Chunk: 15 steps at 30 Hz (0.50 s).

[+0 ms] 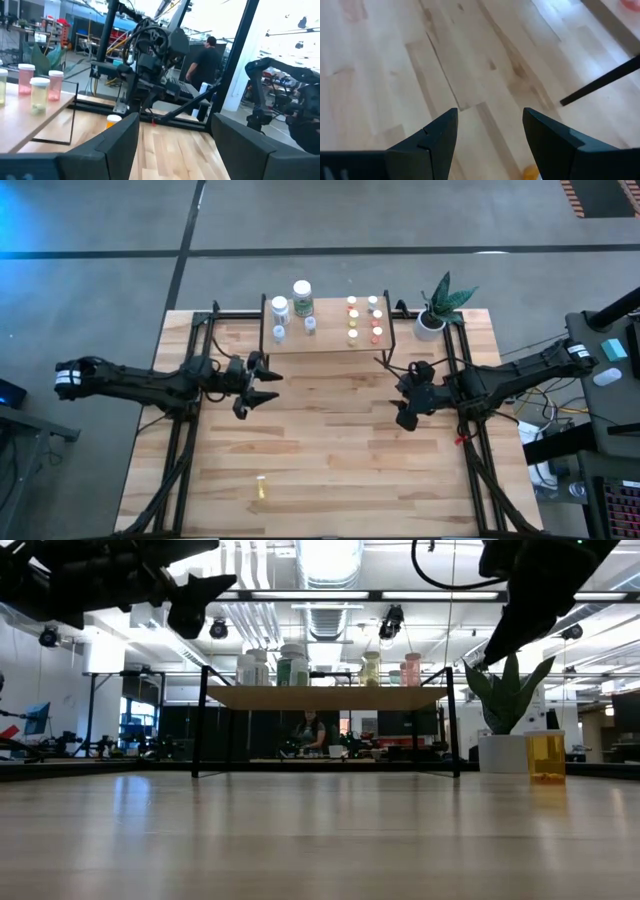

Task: Pick and place medicine bottles onto shelf by color
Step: Put the big orange pill bottle on the shelf

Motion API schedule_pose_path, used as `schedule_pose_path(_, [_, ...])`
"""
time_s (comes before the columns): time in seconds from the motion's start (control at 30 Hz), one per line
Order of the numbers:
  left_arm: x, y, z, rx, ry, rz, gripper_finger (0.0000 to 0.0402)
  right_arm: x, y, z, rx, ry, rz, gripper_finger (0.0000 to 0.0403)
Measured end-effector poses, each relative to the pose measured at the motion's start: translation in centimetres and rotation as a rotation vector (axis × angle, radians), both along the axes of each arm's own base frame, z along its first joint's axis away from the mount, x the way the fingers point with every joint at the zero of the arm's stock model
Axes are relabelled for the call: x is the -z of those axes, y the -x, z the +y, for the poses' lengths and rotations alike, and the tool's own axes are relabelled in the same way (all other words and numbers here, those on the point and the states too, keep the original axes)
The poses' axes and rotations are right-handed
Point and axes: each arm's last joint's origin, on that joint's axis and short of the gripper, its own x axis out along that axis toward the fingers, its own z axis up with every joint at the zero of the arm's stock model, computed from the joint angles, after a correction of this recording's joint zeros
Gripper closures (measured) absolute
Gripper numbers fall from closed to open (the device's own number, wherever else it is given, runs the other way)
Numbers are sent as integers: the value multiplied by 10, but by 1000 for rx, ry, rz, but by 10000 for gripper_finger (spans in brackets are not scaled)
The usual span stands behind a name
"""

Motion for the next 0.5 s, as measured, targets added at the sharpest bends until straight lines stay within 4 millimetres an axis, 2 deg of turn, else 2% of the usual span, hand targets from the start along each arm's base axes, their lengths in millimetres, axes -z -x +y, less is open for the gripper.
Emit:
schedule_pose_path(0.33, [4,-1,0,-5,-26,15,169,1,1,2,-21,-71,22,188])
schedule_pose_path(0.5, [5,-1,0,-10,-50,16,169,5,8,1,41,-130,87,188])
